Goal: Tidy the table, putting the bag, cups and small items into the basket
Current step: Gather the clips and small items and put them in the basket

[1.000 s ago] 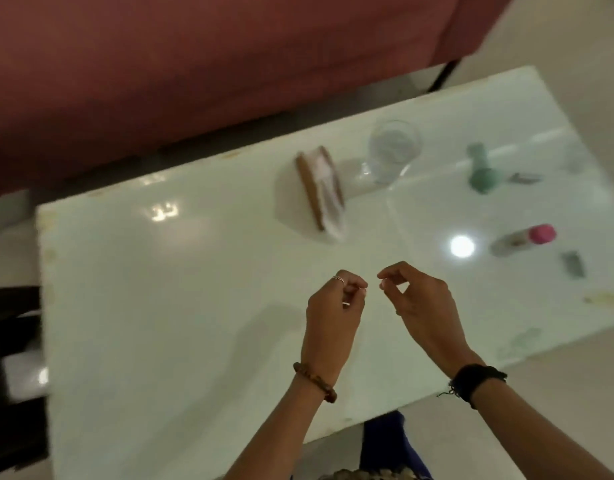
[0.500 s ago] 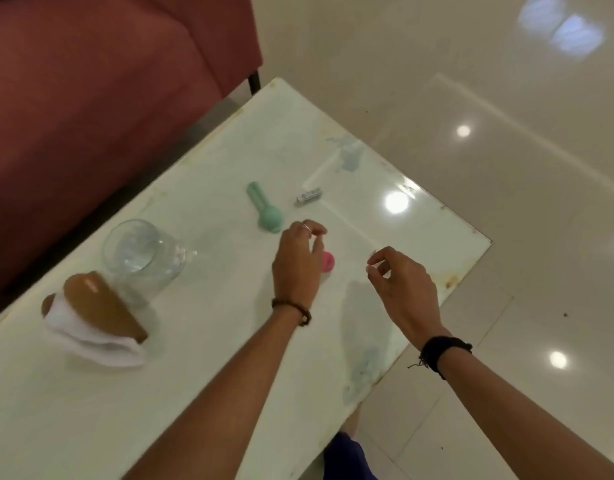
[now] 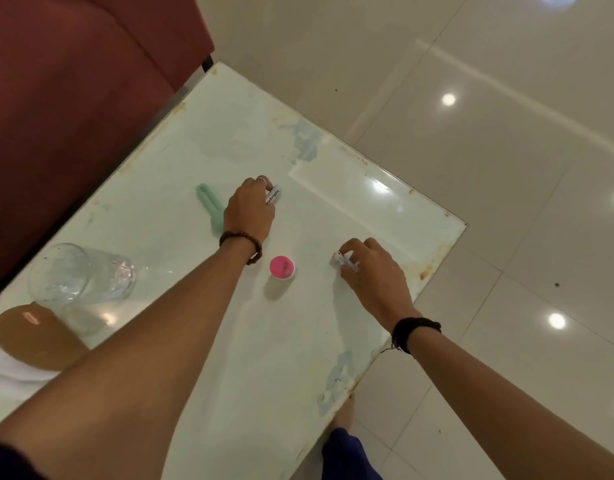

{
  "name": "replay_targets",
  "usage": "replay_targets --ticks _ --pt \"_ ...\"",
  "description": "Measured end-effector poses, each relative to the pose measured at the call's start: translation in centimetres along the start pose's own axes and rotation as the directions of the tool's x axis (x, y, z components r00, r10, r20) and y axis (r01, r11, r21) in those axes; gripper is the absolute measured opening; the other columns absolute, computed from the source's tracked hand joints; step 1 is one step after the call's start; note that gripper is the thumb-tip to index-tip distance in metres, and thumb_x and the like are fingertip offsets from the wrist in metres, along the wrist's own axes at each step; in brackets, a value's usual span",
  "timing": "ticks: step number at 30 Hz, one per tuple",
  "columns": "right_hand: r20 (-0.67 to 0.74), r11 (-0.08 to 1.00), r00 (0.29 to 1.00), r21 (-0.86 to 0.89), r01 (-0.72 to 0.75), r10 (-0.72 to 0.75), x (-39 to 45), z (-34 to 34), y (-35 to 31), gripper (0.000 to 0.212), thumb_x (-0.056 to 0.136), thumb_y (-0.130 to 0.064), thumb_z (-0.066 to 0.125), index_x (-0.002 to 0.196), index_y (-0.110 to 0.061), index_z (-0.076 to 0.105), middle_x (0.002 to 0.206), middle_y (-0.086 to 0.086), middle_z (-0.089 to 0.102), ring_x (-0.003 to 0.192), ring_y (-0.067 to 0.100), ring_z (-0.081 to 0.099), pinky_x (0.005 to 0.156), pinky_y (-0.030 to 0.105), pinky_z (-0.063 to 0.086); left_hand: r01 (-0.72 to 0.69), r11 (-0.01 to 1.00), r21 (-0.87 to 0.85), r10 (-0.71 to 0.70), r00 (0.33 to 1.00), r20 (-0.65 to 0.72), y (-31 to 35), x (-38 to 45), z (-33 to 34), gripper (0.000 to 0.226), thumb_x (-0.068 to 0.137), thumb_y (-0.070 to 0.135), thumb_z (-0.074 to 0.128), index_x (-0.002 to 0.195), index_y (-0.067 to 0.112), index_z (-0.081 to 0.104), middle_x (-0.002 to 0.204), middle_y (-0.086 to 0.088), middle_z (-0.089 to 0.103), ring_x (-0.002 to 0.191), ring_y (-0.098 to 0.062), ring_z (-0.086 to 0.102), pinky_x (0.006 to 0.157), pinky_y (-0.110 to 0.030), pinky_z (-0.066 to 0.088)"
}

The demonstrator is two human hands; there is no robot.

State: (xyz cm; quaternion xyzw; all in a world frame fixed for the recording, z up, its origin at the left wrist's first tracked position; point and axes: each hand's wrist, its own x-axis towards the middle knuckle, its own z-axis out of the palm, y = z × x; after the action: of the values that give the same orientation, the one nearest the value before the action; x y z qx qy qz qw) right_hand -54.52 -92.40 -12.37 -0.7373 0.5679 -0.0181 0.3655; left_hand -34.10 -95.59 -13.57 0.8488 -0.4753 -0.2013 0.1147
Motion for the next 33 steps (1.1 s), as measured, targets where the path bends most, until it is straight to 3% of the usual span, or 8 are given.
replay_targets --ticks 7,9,14,17,21,27,30,33 --pt "-0.143 0.836 0.987 0.549 0.024 0.066 -4.7 0.6 -5.2 0.010 0.087 -0.026 0.058 0.097 -0.026 0.061 0.093 -0.008 0.062 0.076 0.004 0.057 0.063 0.013 0.046 -0.056 0.807 -0.588 -0.023 0.992 -0.127 0.0 -6.9 -4.6 0.019 0.081 0.009 0.064 0.099 0.012 0.061 0.086 0.004 0.065 0.066 0.000 0.057 0.062 -0.002 0.042" --pt "-0.136 0.788 0.990 0.614 0.052 0.041 -6.7 1.3 -8.3 0.014 0.084 -0.033 0.057 0.096 -0.027 0.062 0.088 -0.011 0.064 0.075 0.002 0.059 0.063 0.016 0.050 -0.030 0.733 -0.679 -0.078 0.989 -0.129 -1.6 -10.3 -6.7 0.019 0.081 0.013 0.065 0.098 0.020 0.061 0.083 0.014 0.063 0.068 0.006 0.058 0.070 -0.010 0.049" --pt "-0.053 0.732 0.992 0.671 0.118 -0.111 -12.0 5.3 -16.3 0.015 0.082 -0.027 0.055 0.094 -0.028 0.064 0.081 -0.011 0.066 0.074 0.007 0.062 0.067 0.026 0.055 0.111 0.551 -0.827 -0.284 0.957 -0.061 -8.8 -19.3 -12.1 0.021 0.081 0.016 0.066 0.098 0.027 0.063 0.088 0.009 0.067 0.082 -0.011 0.065 0.083 -0.042 0.055" --pt "0.021 0.704 0.978 0.697 0.135 -0.208 -15.5 8.9 -21.2 0.022 0.082 -0.020 0.056 0.100 -0.028 0.064 0.083 0.001 0.069 0.076 0.018 0.066 0.066 0.025 0.055 0.161 0.477 -0.864 -0.396 0.917 -0.048 -14.6 -25.0 -14.9 0.021 0.080 0.015 0.067 0.095 0.030 0.063 0.086 0.011 0.068 0.081 -0.010 0.065 0.081 -0.039 0.056" --pt "0.138 0.698 0.933 0.702 0.144 -0.331 -21.7 16.0 -28.4 0.028 0.085 -0.015 0.057 0.107 -0.029 0.064 0.084 0.005 0.068 0.075 0.019 0.069 0.067 0.025 0.057 0.189 0.453 -0.871 -0.510 0.856 -0.080 -25.0 -34.0 -18.2 0.022 0.079 0.018 0.066 0.096 0.032 0.064 0.086 0.014 0.069 0.077 -0.002 0.064 0.074 -0.020 0.054" --pt "0.357 0.707 0.773 0.688 0.162 -0.524 -34.0 29.9 -39.0 0.025 0.086 -0.008 0.060 0.099 -0.028 0.065 0.077 0.001 0.071 0.079 0.015 0.069 0.074 0.035 0.057 0.250 0.454 -0.855 -0.726 0.660 -0.192 -42.1 -49.1 -23.5 0.029 0.078 0.014 0.068 0.087 0.039 0.058 0.085 0.018 0.067 0.064 0.002 0.063 0.062 -0.007 0.048" --pt "0.437 0.701 0.651 0.682 0.210 -0.620 -40.9 36.0 -43.7 0.021 0.083 -0.010 0.065 0.094 -0.027 0.062 0.077 -0.002 0.072 0.076 0.003 0.066 0.062 0.016 0.051 0.324 0.482 -0.814 -0.810 0.519 -0.273 -48.8 -57.4 -25.4 0.028 0.077 0.012 0.069 0.090 0.033 0.058 0.083 0.014 0.066 0.067 0.005 0.063 0.062 -0.007 0.050" --pt "0.521 0.688 0.495 0.682 0.249 -0.695 -47.8 41.6 -48.1 0.020 0.080 -0.009 0.069 0.088 -0.023 0.057 0.085 -0.003 0.071 0.075 -0.002 0.065 0.060 0.003 0.043 0.443 0.455 -0.772 -0.886 0.311 -0.343 -54.6 -66.1 -26.1 0.024 0.077 0.011 0.069 0.091 0.025 0.057 0.078 0.012 0.063 0.064 0.008 0.060 0.062 -0.003 0.046"
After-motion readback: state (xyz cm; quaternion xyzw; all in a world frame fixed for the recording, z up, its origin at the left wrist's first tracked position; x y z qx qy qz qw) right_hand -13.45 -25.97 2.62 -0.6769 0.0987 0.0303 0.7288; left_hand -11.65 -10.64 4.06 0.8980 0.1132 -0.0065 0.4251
